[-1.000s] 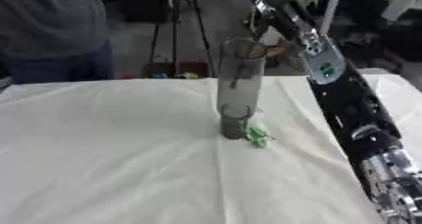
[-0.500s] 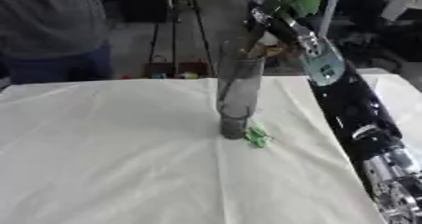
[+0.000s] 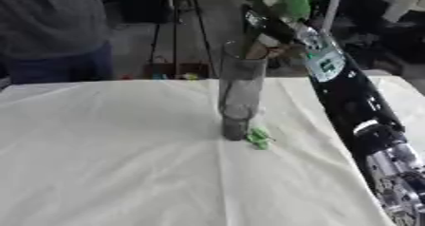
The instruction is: Arrange flowers into the vase.
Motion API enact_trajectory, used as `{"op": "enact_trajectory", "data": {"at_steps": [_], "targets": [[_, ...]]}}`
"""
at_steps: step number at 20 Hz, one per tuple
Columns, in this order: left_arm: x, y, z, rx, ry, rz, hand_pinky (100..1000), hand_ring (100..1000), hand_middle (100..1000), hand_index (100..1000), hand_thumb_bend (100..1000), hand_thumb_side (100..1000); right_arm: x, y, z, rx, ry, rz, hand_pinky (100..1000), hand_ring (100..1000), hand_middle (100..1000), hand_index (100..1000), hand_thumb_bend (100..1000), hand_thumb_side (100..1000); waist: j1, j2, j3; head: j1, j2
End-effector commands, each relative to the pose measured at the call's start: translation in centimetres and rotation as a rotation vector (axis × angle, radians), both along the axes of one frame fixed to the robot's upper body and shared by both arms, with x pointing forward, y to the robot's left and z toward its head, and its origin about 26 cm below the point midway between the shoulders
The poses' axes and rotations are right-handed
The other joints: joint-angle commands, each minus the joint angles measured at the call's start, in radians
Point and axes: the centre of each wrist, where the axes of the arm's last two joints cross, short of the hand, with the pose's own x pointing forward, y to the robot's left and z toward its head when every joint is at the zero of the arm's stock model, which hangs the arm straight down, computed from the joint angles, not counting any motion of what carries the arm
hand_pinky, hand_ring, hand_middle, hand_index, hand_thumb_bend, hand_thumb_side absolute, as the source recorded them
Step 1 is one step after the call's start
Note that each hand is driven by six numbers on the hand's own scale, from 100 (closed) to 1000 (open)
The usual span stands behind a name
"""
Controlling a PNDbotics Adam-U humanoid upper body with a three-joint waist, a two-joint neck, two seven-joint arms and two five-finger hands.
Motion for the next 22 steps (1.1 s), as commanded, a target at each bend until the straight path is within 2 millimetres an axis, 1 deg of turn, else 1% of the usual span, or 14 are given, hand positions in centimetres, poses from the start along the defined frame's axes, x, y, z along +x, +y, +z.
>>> {"op": "enact_trajectory", "data": {"at_steps": [1, 7, 11, 17, 22], "targets": [[0.0, 0.5, 0.8, 0.031, -0.020, 0.005, 809, 788, 755, 742, 469, 772, 0.0, -0.7, 2.7, -0.036, -0.070, -0.006, 459, 565, 385, 471, 100, 1000, 0.000, -0.014, 0.001, 0.000, 0.008], [0.0, 0.6, 0.7, 0.035, -0.017, 0.008, 810, 788, 755, 742, 468, 773, 0.1, -1.7, 2.9, -0.061, -0.072, -0.014, 463, 567, 382, 462, 100, 1000, -0.006, -0.016, -0.003, 0.003, 0.011], [-0.1, 0.7, 0.7, 0.038, -0.014, 0.013, 810, 788, 755, 742, 467, 774, 0.1, -2.9, 2.7, -0.093, -0.057, -0.012, 468, 568, 376, 446, 100, 1000, -0.010, -0.017, -0.007, 0.006, 0.015], [-0.1, 0.9, 0.6, 0.043, -0.011, 0.018, 810, 788, 755, 743, 467, 773, -0.1, -4.6, 2.4, -0.132, -0.034, 0.008, 472, 569, 375, 447, 100, 1000, -0.014, -0.022, -0.015, 0.010, 0.020], [-0.2, 0.9, 0.6, 0.044, -0.010, 0.017, 811, 788, 755, 743, 466, 773, -0.1, -5.1, 2.2, -0.129, -0.018, 0.024, 477, 571, 377, 452, 100, 1000, -0.015, -0.024, -0.018, 0.011, 0.020]]}}
